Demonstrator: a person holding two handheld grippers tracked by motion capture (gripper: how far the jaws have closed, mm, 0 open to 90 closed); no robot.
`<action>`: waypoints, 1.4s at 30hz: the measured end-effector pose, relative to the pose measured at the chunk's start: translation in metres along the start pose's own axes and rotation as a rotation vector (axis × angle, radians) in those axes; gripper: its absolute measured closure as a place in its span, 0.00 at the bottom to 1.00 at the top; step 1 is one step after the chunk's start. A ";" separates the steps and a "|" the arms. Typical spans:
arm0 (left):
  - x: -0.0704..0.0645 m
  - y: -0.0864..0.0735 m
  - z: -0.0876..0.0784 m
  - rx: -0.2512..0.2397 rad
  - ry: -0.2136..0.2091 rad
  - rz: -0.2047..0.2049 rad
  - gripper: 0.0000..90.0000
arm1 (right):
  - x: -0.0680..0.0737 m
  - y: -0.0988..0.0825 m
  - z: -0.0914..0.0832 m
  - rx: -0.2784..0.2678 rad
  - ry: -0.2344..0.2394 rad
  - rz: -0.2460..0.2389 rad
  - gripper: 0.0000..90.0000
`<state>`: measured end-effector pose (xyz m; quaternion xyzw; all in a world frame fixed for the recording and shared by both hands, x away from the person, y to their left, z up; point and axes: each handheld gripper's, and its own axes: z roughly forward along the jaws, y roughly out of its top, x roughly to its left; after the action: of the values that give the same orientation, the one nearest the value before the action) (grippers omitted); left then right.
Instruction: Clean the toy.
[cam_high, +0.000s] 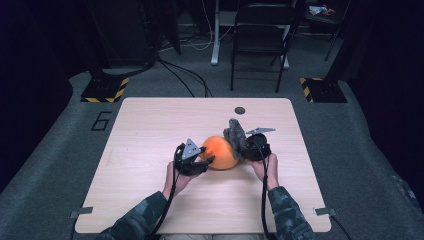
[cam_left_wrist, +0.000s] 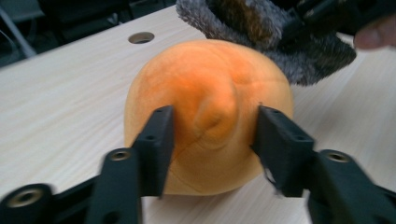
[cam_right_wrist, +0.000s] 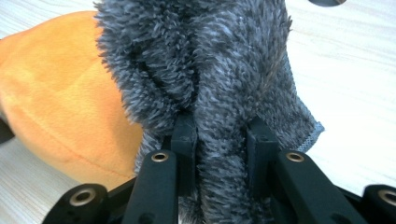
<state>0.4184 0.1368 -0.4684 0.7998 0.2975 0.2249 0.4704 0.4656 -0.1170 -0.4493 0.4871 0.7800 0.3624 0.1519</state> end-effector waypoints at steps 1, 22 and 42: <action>-0.005 -0.001 0.001 -0.002 0.017 0.034 0.46 | -0.001 -0.001 0.001 -0.004 -0.001 -0.006 0.77; -0.003 0.004 0.012 -0.007 0.011 -0.048 0.80 | 0.004 0.014 -0.027 -0.090 0.012 -0.006 0.78; -0.002 -0.003 0.017 0.013 -0.002 -0.024 0.77 | 0.030 0.014 -0.009 -0.046 0.008 -0.098 0.77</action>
<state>0.4275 0.1260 -0.4791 0.7994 0.3079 0.2164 0.4683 0.4547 -0.0912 -0.4298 0.4431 0.7950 0.3743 0.1777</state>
